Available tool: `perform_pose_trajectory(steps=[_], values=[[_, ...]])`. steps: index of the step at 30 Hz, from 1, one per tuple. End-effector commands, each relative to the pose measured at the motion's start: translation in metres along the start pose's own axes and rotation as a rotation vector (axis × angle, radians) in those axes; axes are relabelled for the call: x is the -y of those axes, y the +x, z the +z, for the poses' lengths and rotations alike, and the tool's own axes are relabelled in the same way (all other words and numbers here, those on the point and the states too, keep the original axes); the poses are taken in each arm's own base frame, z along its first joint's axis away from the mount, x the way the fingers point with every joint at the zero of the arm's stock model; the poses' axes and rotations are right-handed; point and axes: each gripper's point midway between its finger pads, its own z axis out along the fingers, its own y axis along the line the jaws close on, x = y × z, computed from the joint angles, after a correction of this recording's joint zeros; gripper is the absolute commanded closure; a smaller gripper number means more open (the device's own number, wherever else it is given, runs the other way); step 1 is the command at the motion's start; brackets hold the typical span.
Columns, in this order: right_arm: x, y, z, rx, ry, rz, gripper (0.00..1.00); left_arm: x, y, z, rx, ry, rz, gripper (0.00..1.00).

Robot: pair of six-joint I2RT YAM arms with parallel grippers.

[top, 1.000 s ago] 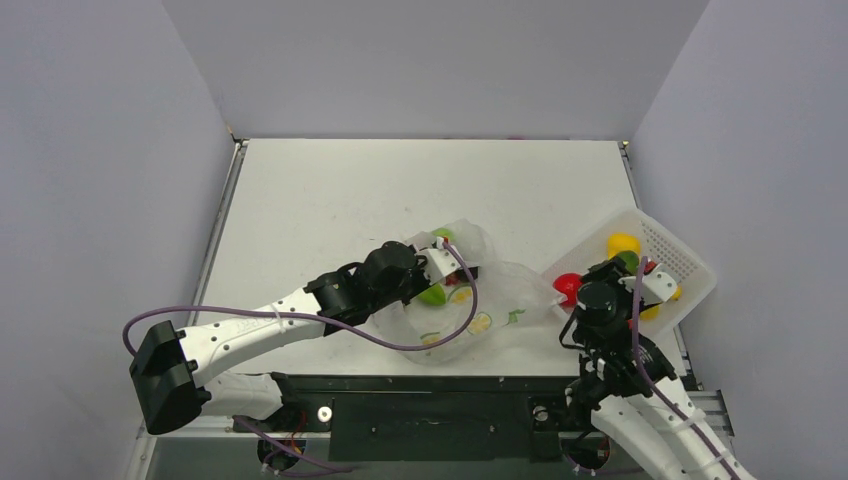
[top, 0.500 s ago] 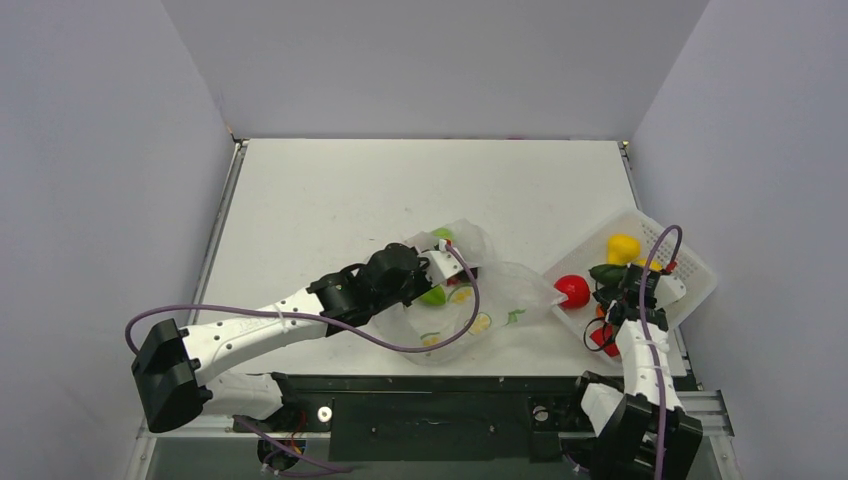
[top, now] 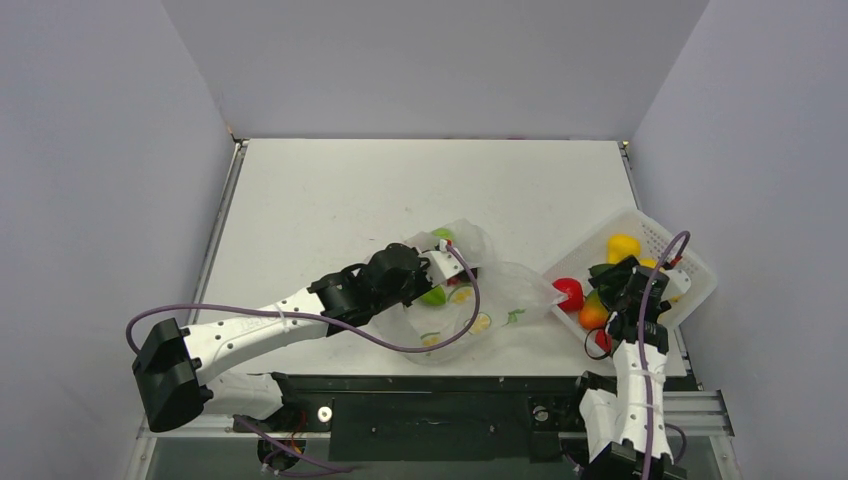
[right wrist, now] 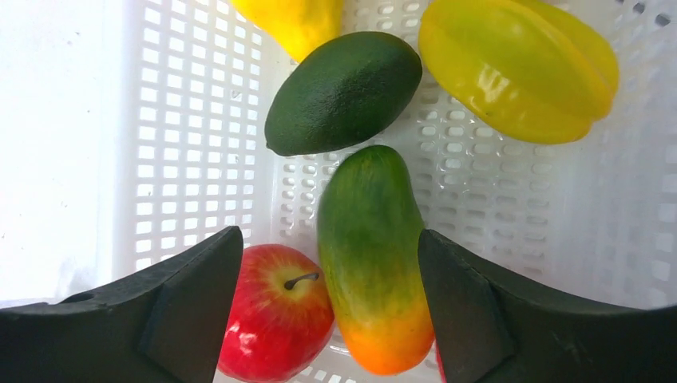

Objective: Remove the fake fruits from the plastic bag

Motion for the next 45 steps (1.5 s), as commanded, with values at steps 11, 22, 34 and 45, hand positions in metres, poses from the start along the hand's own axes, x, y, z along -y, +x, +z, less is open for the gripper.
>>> perform_pose_trajectory(steps=[11,22,34,45], values=[[-0.090,-0.034,-0.082,0.189,-0.335,-0.147,0.14,-0.005,-0.021,-0.006,0.054,-0.010,0.001,0.99],[-0.193,0.003,-0.194,0.160,-0.934,-0.267,0.19,-0.005,-0.021,-0.005,0.054,-0.010,0.001,0.99],[-0.236,0.160,-0.228,-0.070,-1.202,-0.525,0.22,-0.009,-0.023,-0.010,0.075,-0.029,-0.002,0.99],[-0.229,0.231,-0.165,-0.056,-1.045,-0.590,0.18,-0.010,-0.025,-0.014,0.092,-0.039,0.003,0.99]])
